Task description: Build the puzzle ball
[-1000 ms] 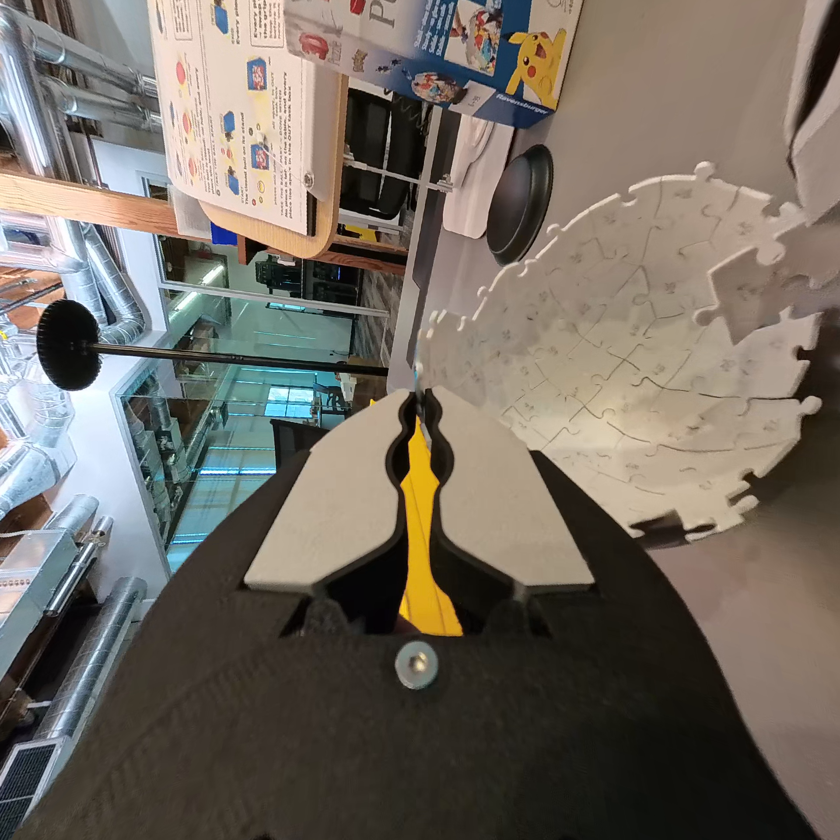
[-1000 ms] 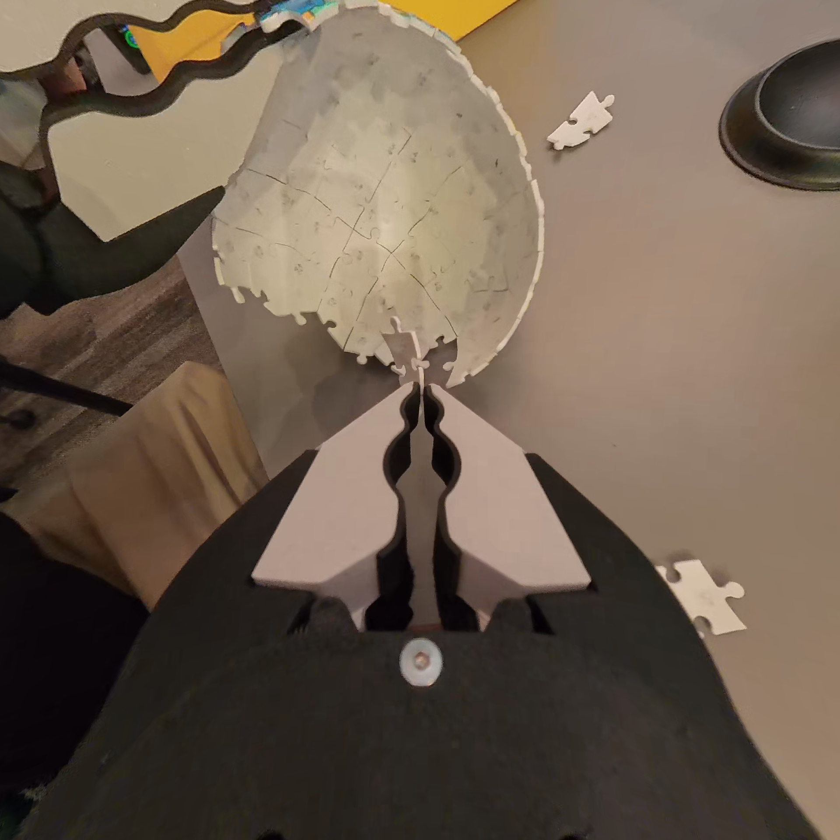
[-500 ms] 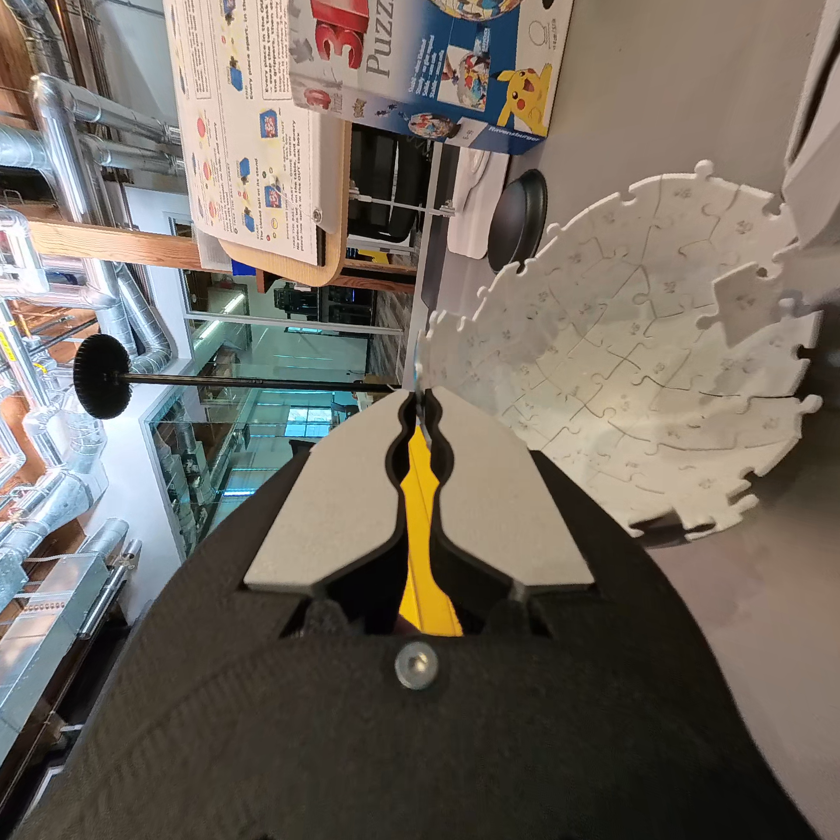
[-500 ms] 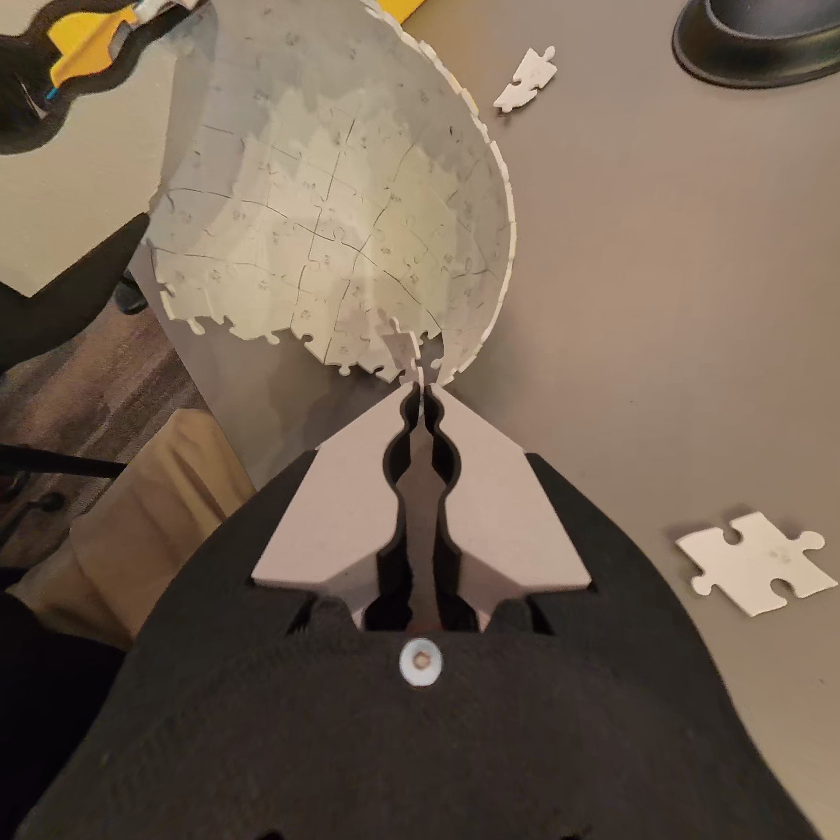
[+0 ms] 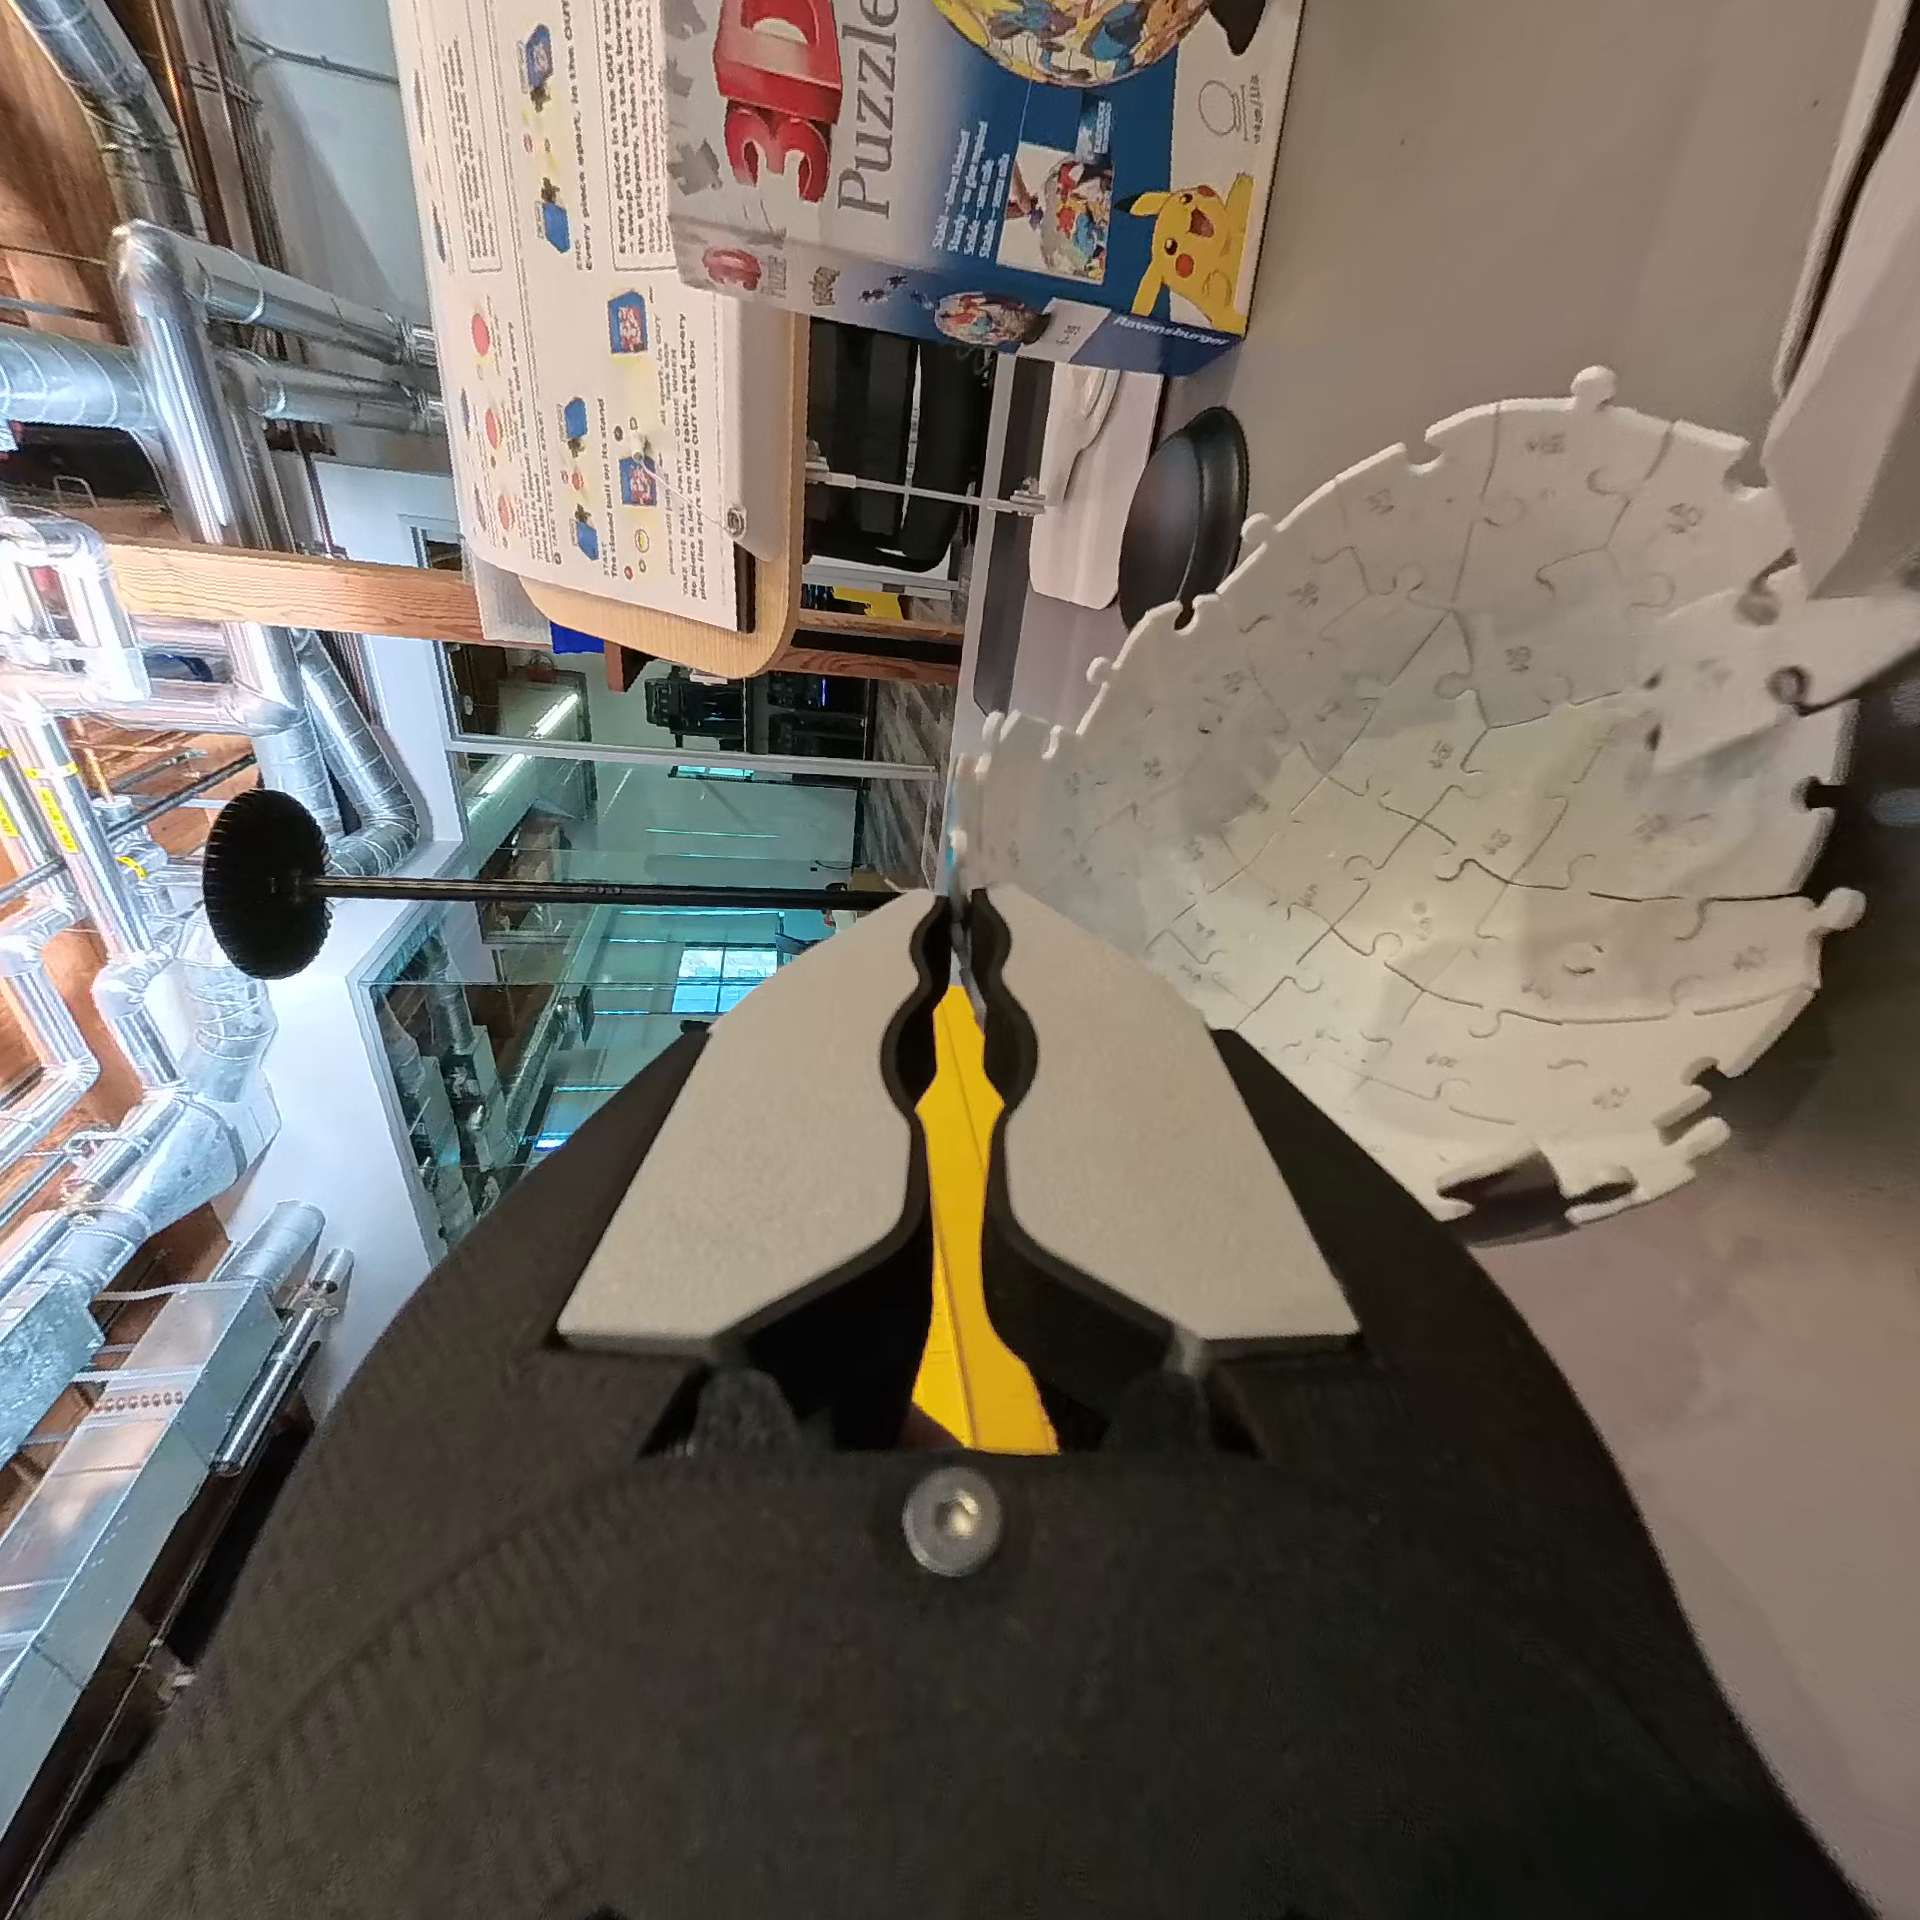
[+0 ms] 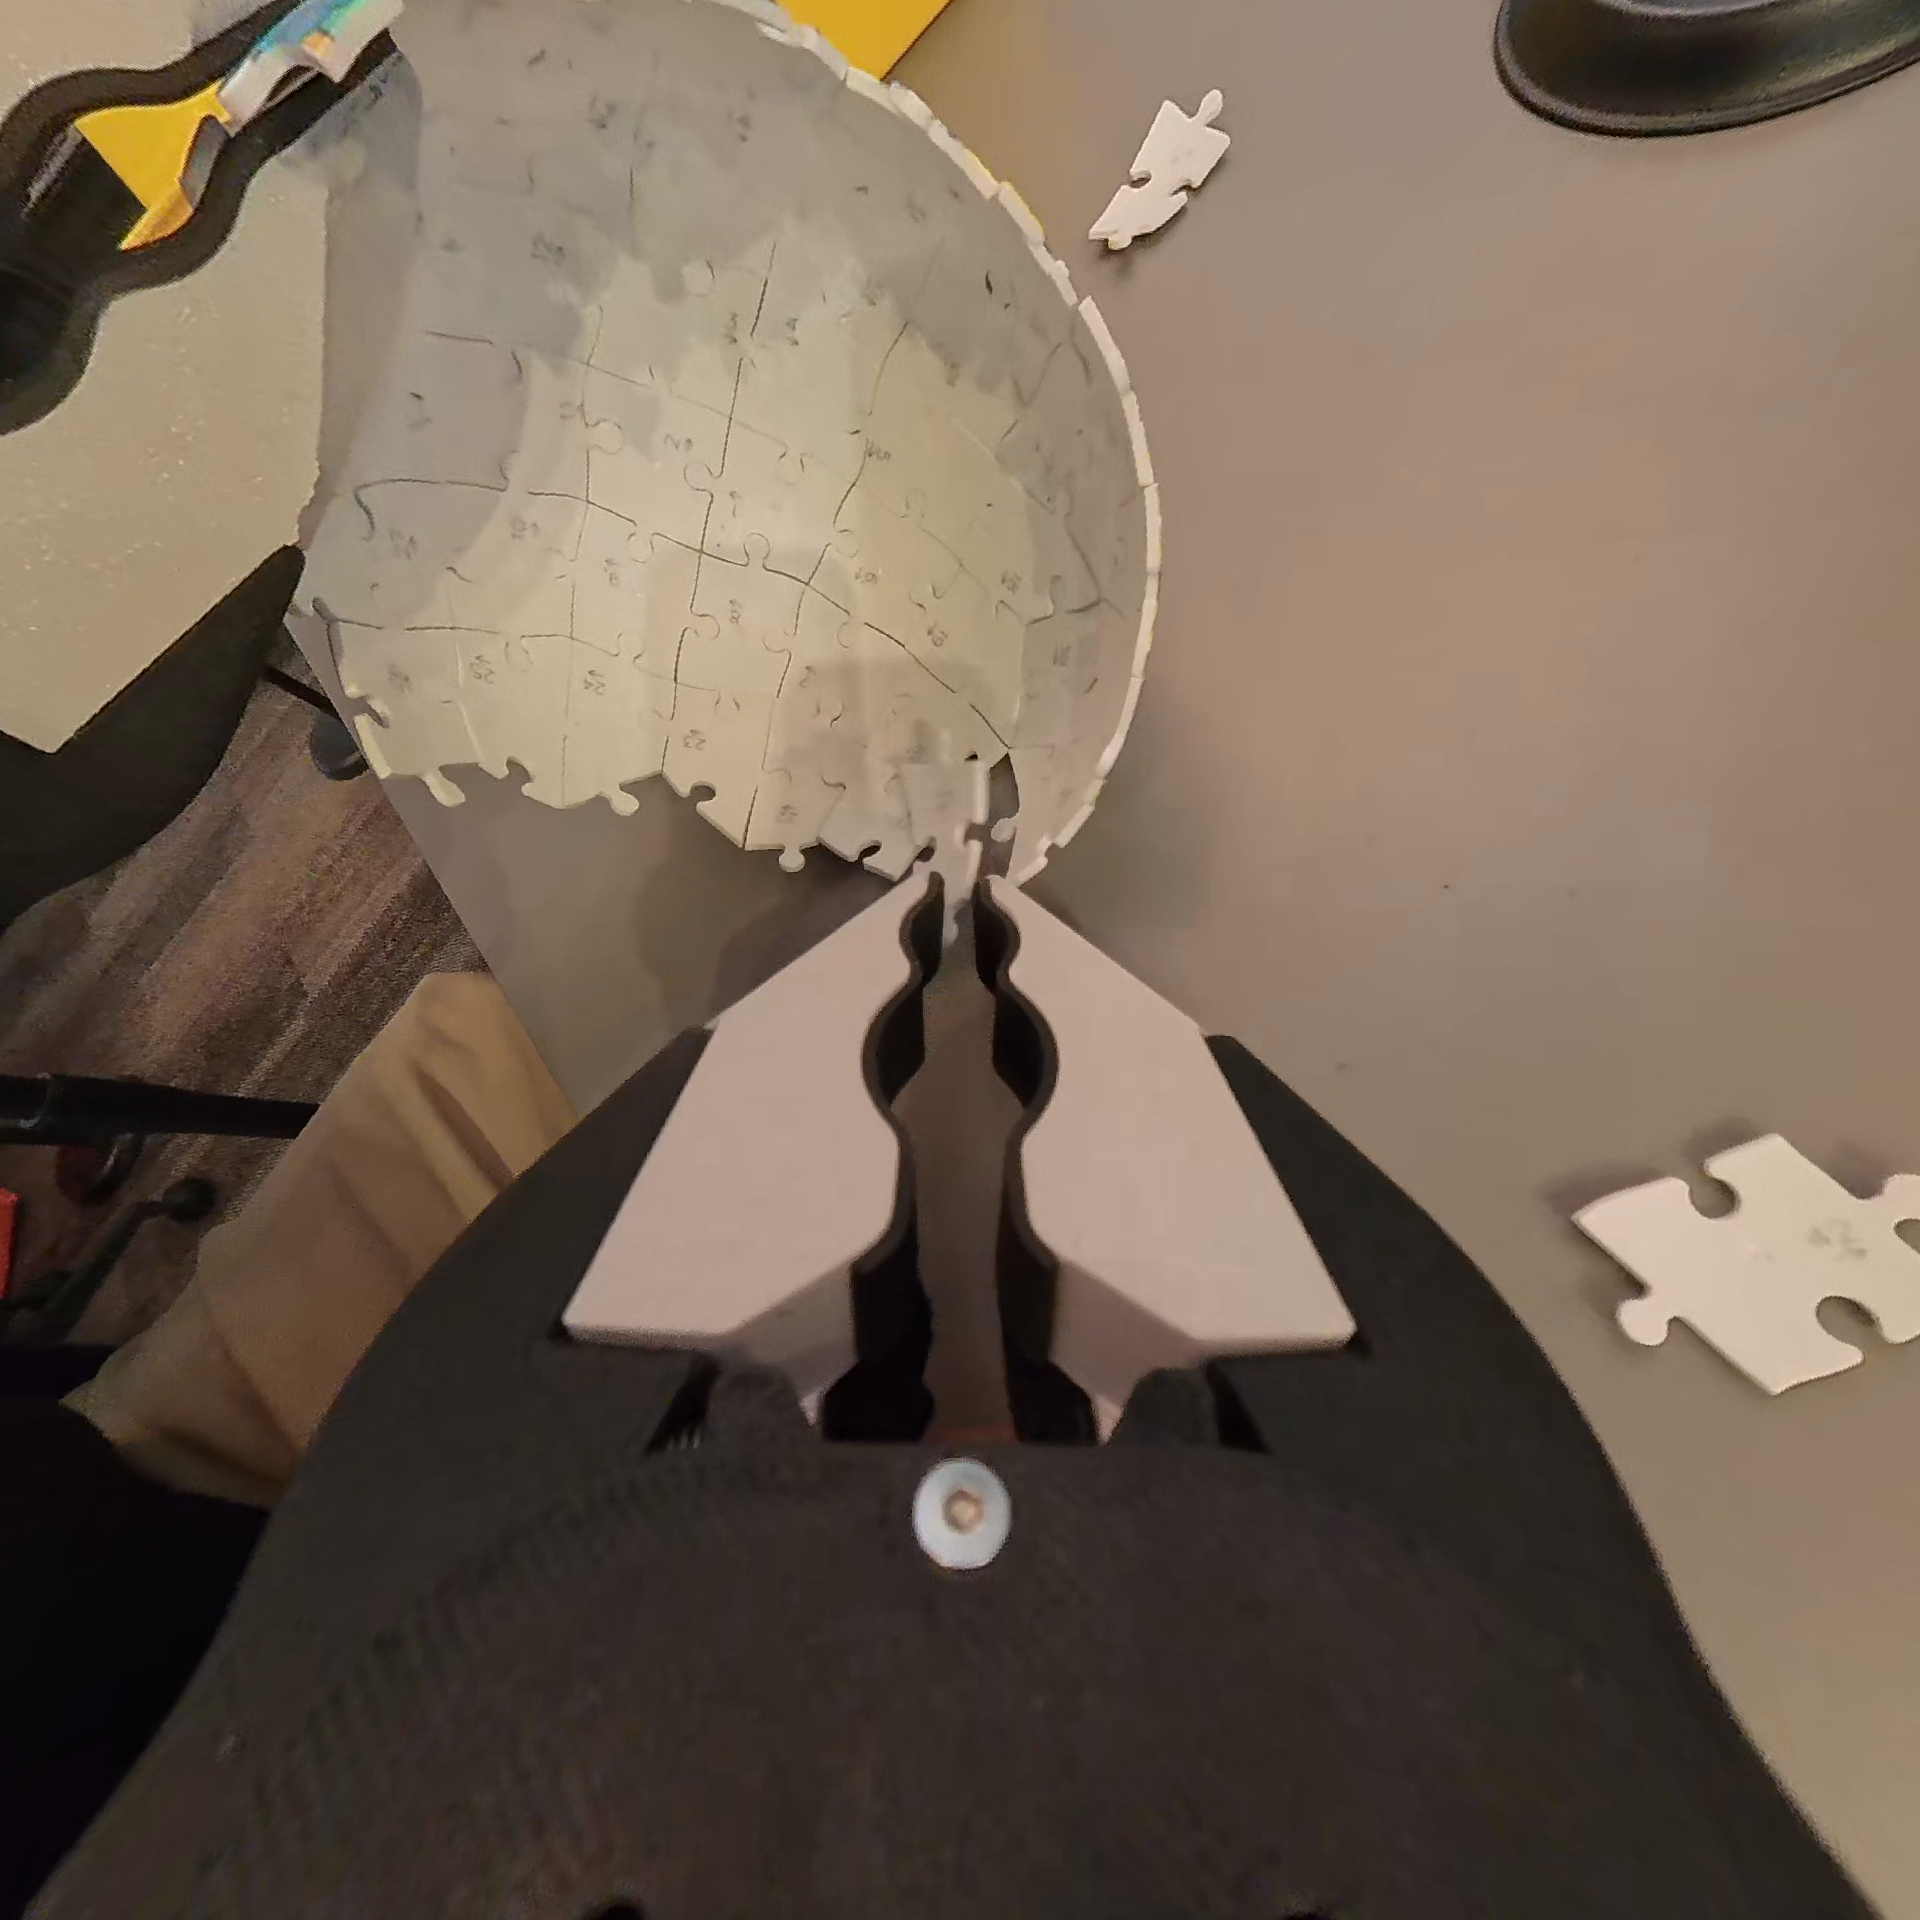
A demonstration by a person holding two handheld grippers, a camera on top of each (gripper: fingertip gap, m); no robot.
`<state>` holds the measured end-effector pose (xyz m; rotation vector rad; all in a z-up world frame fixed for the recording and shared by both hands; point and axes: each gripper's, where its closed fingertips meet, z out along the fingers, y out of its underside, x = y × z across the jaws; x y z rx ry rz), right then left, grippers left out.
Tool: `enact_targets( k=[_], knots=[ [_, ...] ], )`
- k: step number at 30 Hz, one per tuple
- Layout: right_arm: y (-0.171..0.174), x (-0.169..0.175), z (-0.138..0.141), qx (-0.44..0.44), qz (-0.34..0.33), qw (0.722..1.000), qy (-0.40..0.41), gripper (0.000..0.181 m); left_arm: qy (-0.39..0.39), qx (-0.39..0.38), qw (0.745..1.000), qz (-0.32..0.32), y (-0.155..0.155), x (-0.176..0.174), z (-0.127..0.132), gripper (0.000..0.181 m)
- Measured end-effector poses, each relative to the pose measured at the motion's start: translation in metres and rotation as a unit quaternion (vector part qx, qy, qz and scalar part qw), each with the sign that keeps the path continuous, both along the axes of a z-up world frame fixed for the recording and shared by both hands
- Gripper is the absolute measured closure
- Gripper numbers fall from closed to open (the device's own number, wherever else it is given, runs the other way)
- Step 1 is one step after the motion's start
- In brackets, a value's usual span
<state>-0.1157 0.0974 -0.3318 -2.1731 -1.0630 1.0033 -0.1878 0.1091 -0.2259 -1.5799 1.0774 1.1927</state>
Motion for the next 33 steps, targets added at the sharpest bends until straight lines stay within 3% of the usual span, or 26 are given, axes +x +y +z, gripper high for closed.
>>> enact_targets(
  k=[11,16,22,27,33],
  knots=[
    [-0.003,0.012,0.009,0.025,0.022,0.999,-0.004,0.170,0.004,-0.001,1.000,-0.005,-0.001,0.001,-0.001,0.178],
    [-0.021,0.021,0.001,0.074,0.100,0.991,-0.059,0.161,0.005,-0.002,1.000,-0.003,-0.001,0.000,-0.001,0.178],
    [-0.012,0.029,-0.012,0.117,0.118,0.979,-0.117,0.152,0.002,-0.003,1.000,0.002,0.001,-0.005,-0.002,0.178],
    [-0.007,0.023,-0.018,0.141,0.139,0.970,-0.141,0.164,-0.001,-0.004,1.000,0.010,0.001,-0.012,-0.002,0.178],
    [0.006,0.033,-0.015,0.157,0.196,0.955,-0.155,0.166,-0.007,-0.003,1.000,0.013,0.002,-0.016,-0.001,0.178]
  ],
)
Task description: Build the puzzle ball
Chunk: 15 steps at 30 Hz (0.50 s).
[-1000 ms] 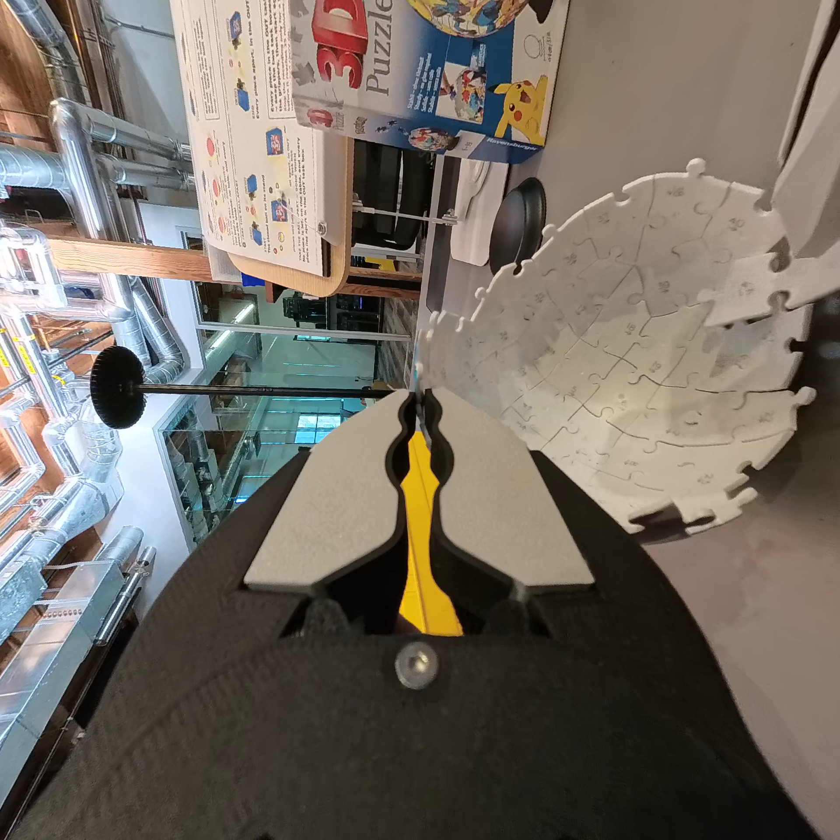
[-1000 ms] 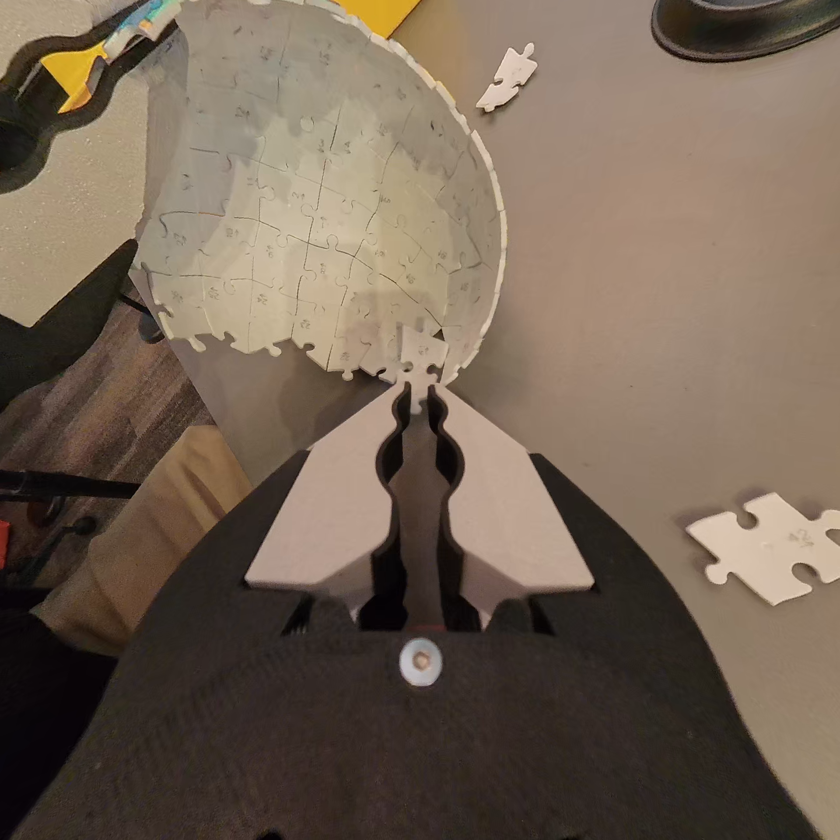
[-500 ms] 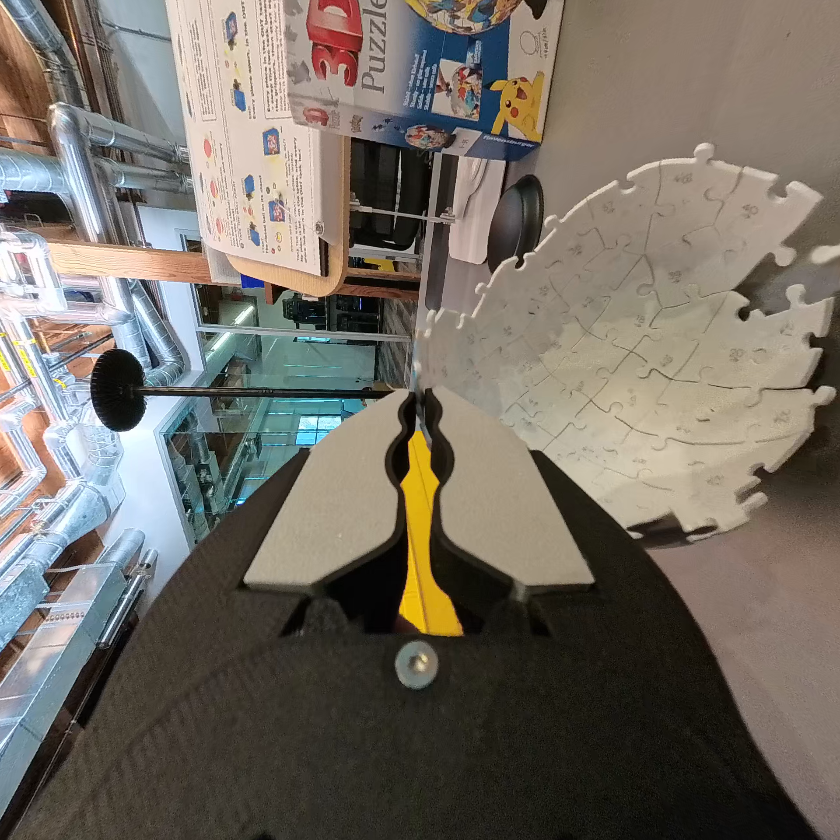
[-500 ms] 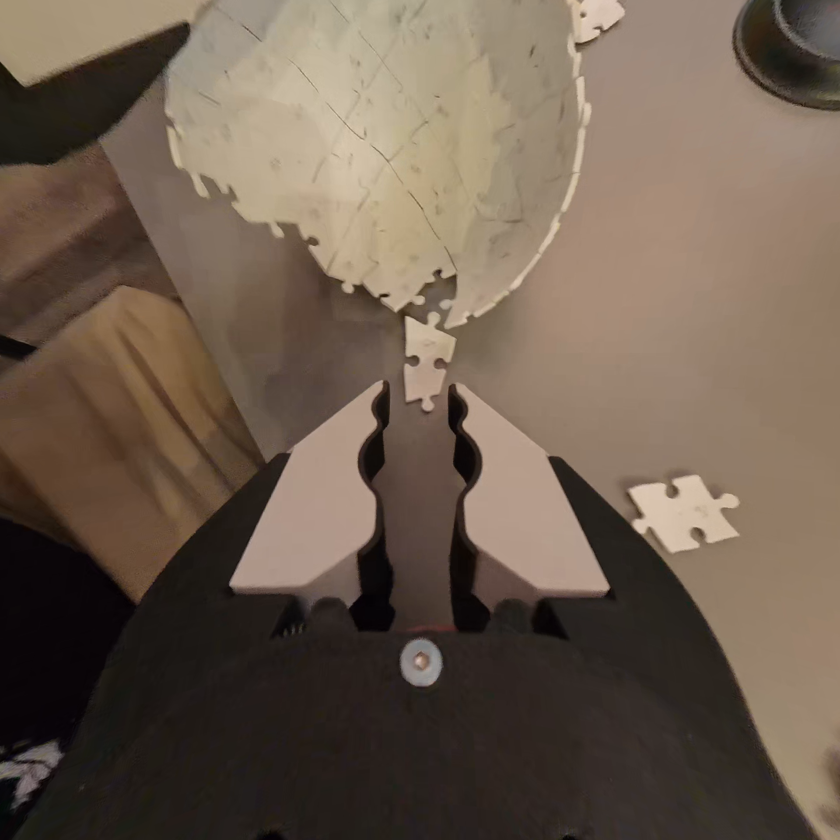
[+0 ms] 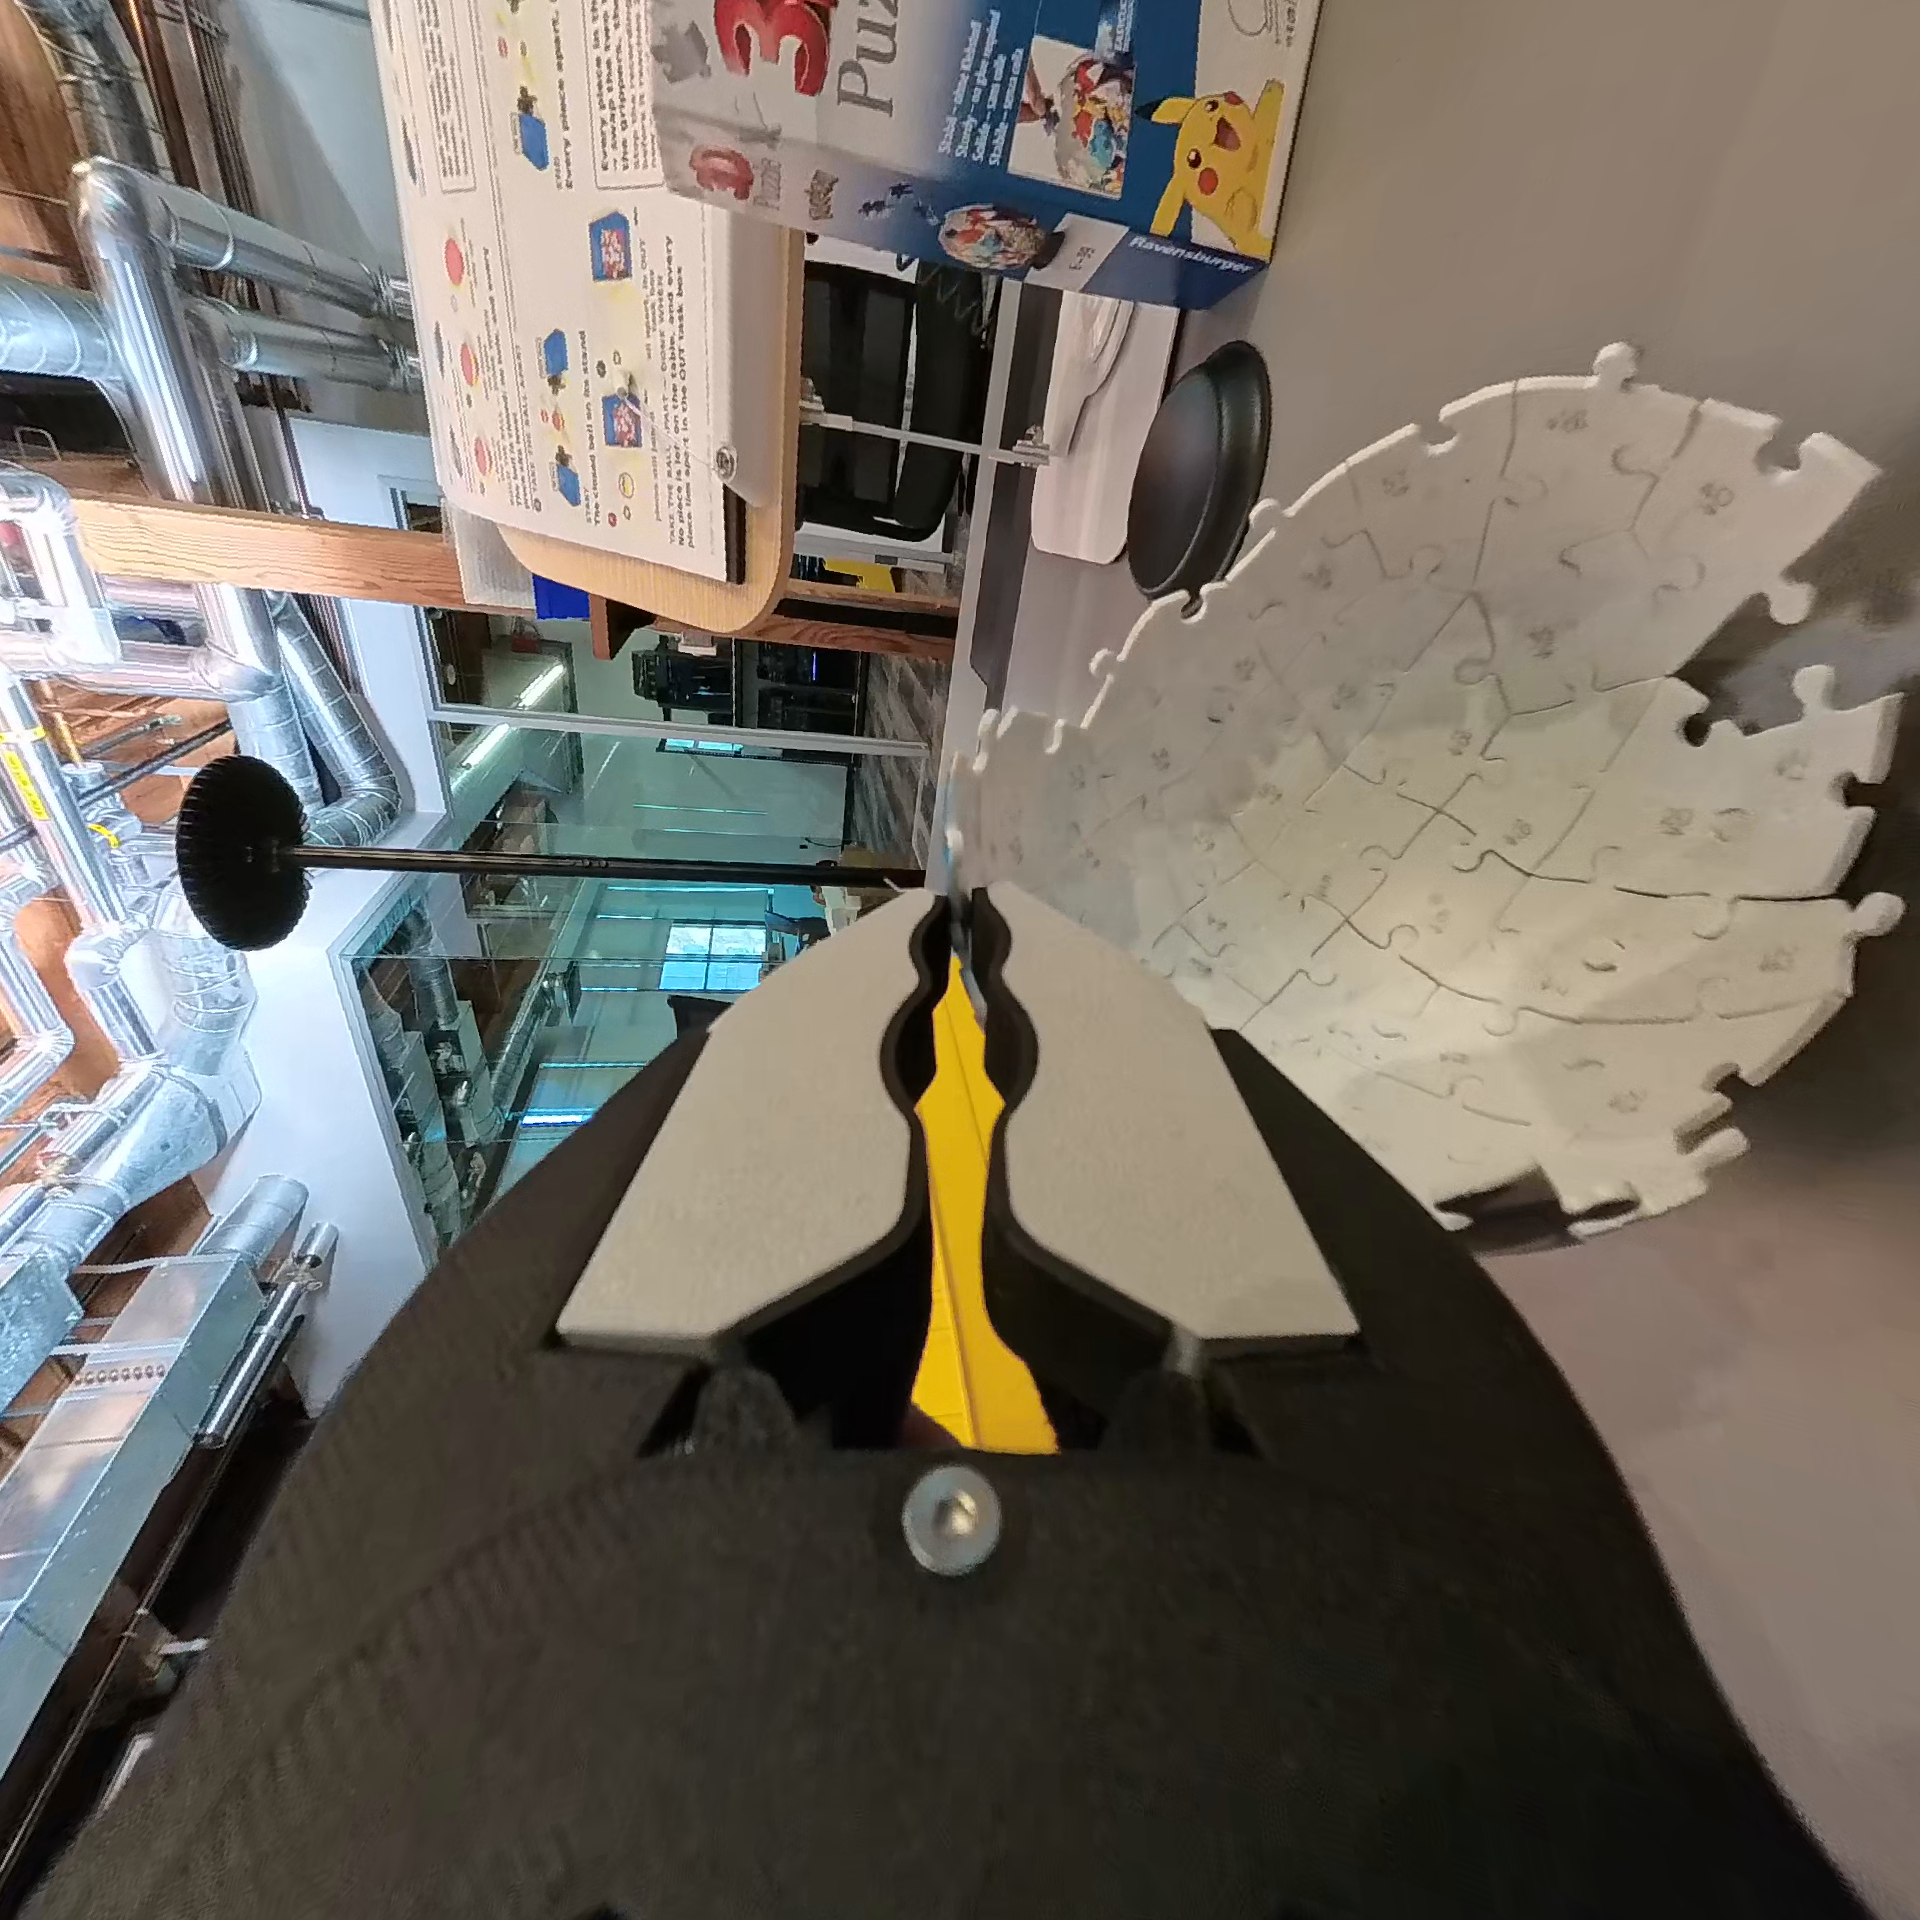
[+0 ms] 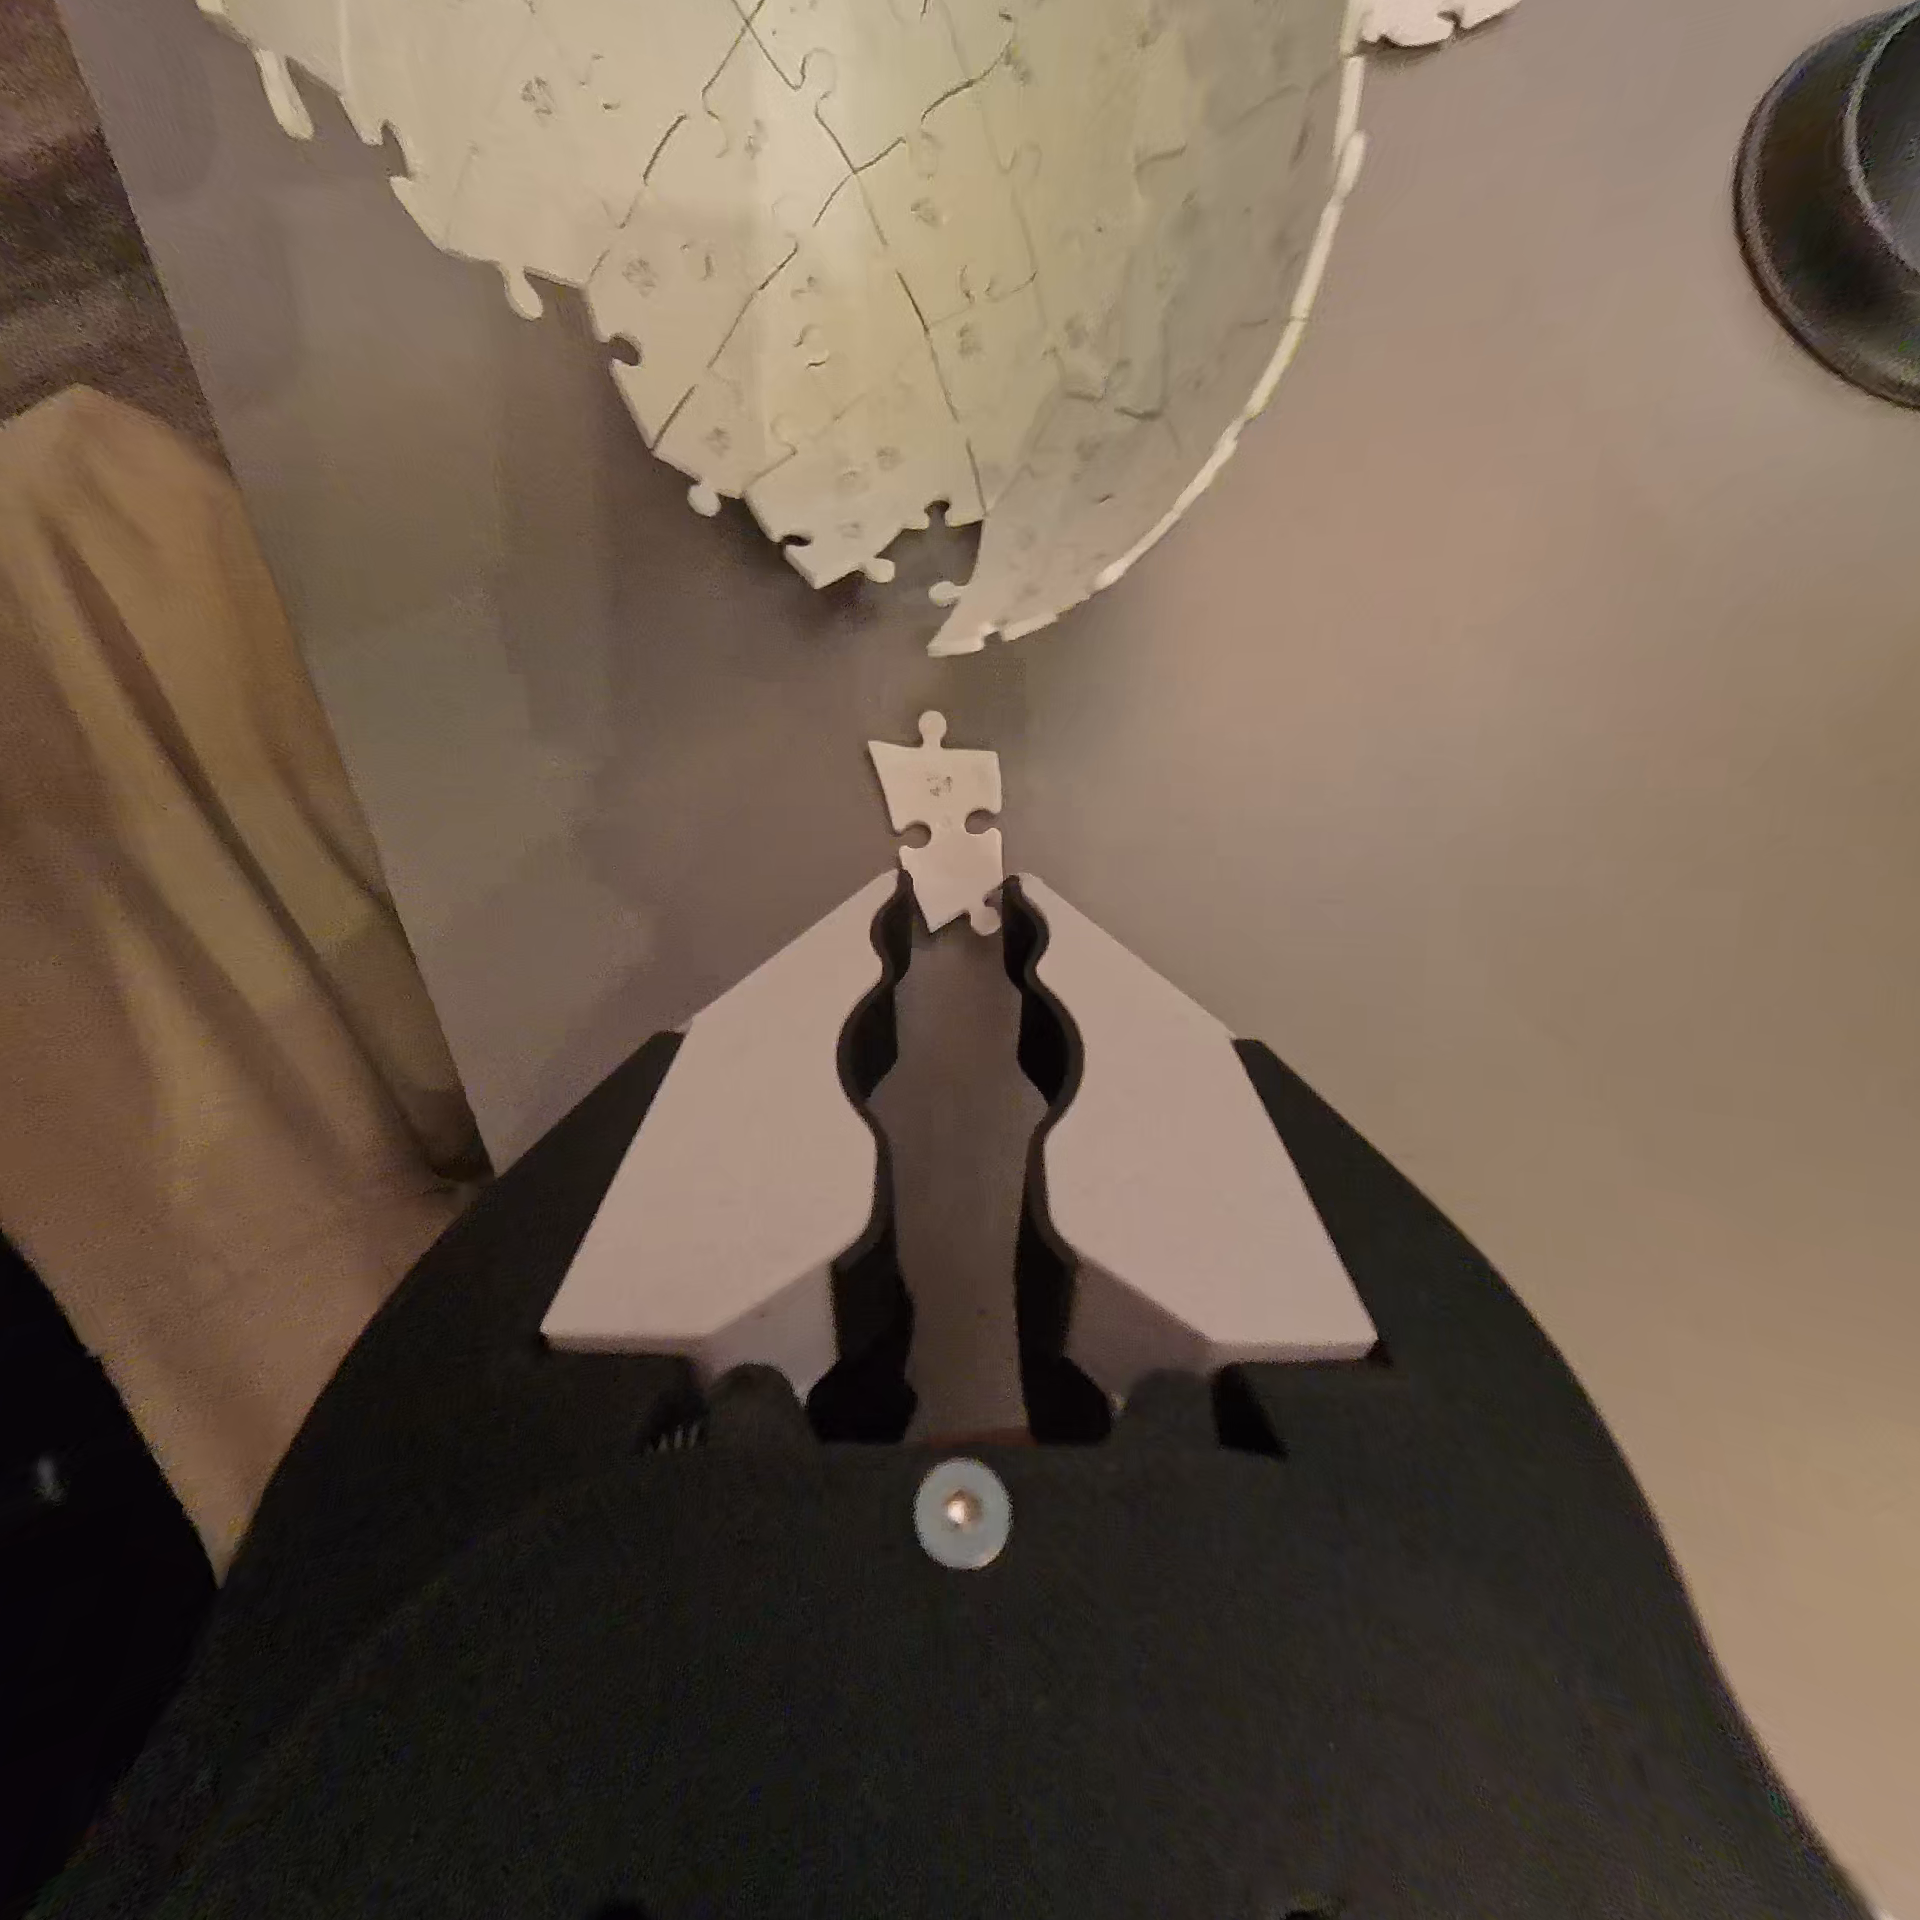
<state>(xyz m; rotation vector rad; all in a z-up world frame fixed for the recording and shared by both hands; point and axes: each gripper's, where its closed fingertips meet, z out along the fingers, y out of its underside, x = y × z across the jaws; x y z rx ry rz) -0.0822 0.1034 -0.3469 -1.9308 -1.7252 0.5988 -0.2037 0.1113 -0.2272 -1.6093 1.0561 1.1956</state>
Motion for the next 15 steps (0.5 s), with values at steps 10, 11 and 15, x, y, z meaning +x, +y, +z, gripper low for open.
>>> enact_targets(
  k=[10,11,15],
  knots=[
    [0.008,0.012,-0.004,0.008,0.053,0.998,-0.042,0.160,-0.004,-0.001,1.000,0.001,0.003,-0.004,0.000,0.178],
    [0.012,0.013,-0.003,0.014,0.055,0.997,-0.047,0.161,-0.005,-0.001,1.000,0.001,0.003,-0.004,0.000,0.178],
    [0.028,0.011,0.001,0.035,0.048,0.997,-0.043,0.164,-0.007,-0.002,1.000,0.003,0.003,-0.005,0.000,0.178]
  ],
)
